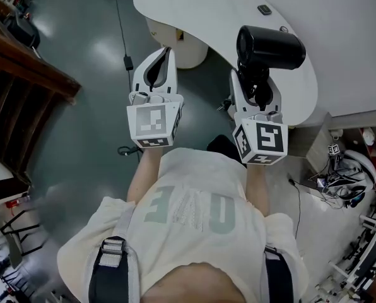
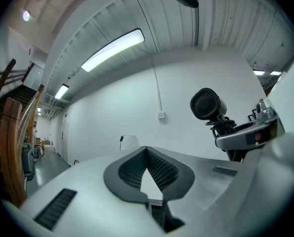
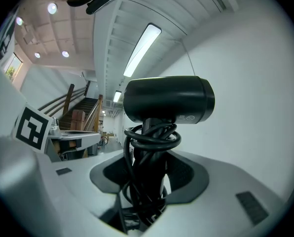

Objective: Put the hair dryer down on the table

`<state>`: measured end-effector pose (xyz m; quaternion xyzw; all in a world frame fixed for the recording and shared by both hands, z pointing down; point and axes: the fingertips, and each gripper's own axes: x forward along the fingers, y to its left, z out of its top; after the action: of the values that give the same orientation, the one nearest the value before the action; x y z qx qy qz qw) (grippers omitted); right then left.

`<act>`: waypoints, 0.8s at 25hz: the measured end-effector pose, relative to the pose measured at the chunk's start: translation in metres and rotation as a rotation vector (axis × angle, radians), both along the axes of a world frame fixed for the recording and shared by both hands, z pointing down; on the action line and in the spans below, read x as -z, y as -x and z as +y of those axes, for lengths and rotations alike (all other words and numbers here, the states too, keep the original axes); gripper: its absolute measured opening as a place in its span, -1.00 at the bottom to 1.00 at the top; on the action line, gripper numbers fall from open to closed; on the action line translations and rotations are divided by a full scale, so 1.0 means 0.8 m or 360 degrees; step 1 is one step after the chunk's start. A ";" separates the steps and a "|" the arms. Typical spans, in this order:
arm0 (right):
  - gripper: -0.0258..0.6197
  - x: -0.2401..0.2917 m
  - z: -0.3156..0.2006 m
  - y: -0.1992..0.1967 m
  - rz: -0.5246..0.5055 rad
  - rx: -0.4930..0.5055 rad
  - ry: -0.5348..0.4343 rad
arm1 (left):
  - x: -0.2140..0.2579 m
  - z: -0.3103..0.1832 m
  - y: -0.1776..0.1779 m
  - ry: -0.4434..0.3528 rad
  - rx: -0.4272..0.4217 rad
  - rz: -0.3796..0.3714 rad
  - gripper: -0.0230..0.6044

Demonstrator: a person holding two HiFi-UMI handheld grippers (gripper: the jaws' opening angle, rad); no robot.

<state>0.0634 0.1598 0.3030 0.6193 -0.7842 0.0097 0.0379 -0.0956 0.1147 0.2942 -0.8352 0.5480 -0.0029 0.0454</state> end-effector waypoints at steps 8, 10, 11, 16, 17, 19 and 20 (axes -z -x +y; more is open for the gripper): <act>-0.27 0.009 -0.074 -0.014 -0.0047 -0.0026 -0.0019 | 0.018 -0.050 -0.010 -0.0095 -0.0029 -0.0035 -0.91; -0.27 0.008 -0.101 -0.021 -0.0026 -0.0033 -0.0035 | 0.018 -0.073 -0.015 -0.0110 -0.0022 -0.0038 -0.91; -0.27 0.007 -0.117 -0.023 -0.0017 -0.0036 -0.0044 | 0.017 -0.086 -0.018 -0.0110 -0.0027 -0.0031 -0.91; -0.27 -0.004 -0.217 -0.018 -0.0002 0.0010 -0.0052 | 0.004 -0.169 -0.036 -0.0086 -0.0069 -0.0014 -0.91; -0.26 -0.006 -0.240 -0.020 0.0015 0.0016 -0.0044 | 0.005 -0.190 -0.043 -0.0090 -0.0072 -0.0017 -0.91; -0.27 -0.005 -0.284 -0.024 0.0048 0.0022 -0.0028 | 0.016 -0.233 -0.055 -0.0121 -0.0086 -0.0010 -0.91; -0.27 -0.003 -0.305 -0.024 0.0052 0.0030 -0.0027 | 0.025 -0.255 -0.057 -0.0150 -0.0088 -0.0002 -0.91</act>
<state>0.0828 -0.0841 0.3054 0.6124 -0.7892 -0.0074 0.0457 -0.0497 -0.0896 0.2744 -0.8469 0.5243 0.0237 0.0851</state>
